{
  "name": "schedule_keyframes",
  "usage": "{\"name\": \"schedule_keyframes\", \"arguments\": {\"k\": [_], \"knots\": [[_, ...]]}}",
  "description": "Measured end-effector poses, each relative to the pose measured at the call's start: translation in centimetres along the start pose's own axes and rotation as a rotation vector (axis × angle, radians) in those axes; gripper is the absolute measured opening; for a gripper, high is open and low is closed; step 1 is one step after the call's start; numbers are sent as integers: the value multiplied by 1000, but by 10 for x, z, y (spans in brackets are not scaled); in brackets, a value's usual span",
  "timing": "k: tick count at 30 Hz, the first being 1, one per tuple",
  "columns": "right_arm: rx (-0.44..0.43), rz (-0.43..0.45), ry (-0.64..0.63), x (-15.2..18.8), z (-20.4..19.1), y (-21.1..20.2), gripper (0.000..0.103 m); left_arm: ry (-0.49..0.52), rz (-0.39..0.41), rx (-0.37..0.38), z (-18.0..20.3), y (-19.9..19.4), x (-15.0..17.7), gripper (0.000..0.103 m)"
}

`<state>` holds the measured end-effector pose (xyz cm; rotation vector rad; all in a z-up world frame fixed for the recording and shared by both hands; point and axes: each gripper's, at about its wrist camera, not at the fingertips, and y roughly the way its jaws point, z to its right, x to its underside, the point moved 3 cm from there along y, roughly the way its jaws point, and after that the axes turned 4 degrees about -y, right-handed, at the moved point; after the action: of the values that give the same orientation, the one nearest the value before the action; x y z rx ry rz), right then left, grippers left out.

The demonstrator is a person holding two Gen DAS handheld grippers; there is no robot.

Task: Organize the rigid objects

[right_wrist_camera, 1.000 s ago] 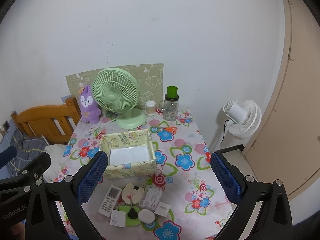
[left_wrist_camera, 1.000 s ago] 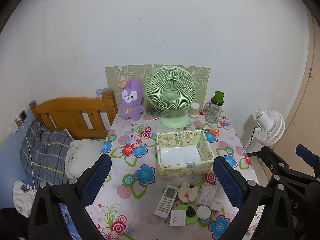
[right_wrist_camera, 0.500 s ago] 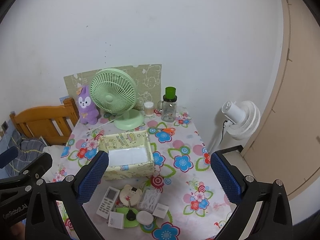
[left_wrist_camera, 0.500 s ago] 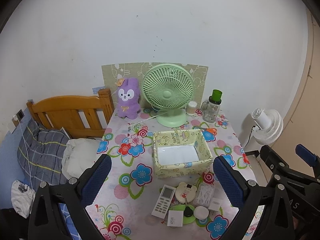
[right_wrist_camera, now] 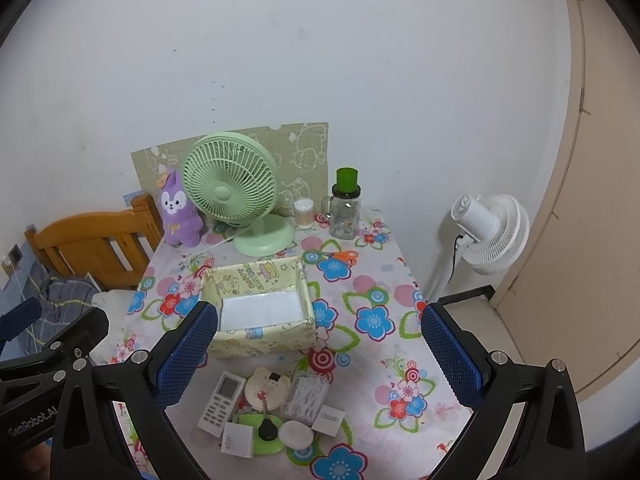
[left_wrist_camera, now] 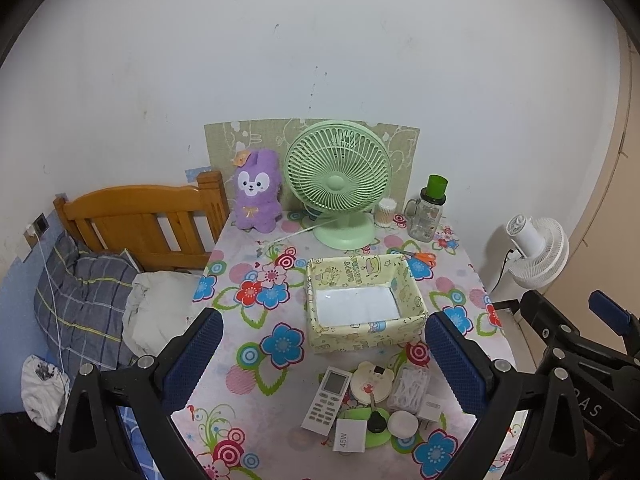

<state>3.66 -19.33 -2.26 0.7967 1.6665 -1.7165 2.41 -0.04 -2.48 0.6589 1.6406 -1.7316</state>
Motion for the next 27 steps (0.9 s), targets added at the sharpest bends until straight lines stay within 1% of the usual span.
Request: {"name": "schedule_keyframes", "arguments": {"k": [8, 14, 21, 27], "knots": [[-9, -7, -7, 5, 1, 12, 103, -4, -33, 8, -2, 15, 9, 102], [-40, -33, 0, 13, 2, 29, 102, -5, -68, 19, -1, 32, 18, 102], [-87, -44, 35, 32, 5, 53, 102, -4, -99, 29, 0, 55, 35, 101], [-104, -86, 68, 54, 9, 78, 102, 11, -141, 34, 2, 80, 53, 101]]}}
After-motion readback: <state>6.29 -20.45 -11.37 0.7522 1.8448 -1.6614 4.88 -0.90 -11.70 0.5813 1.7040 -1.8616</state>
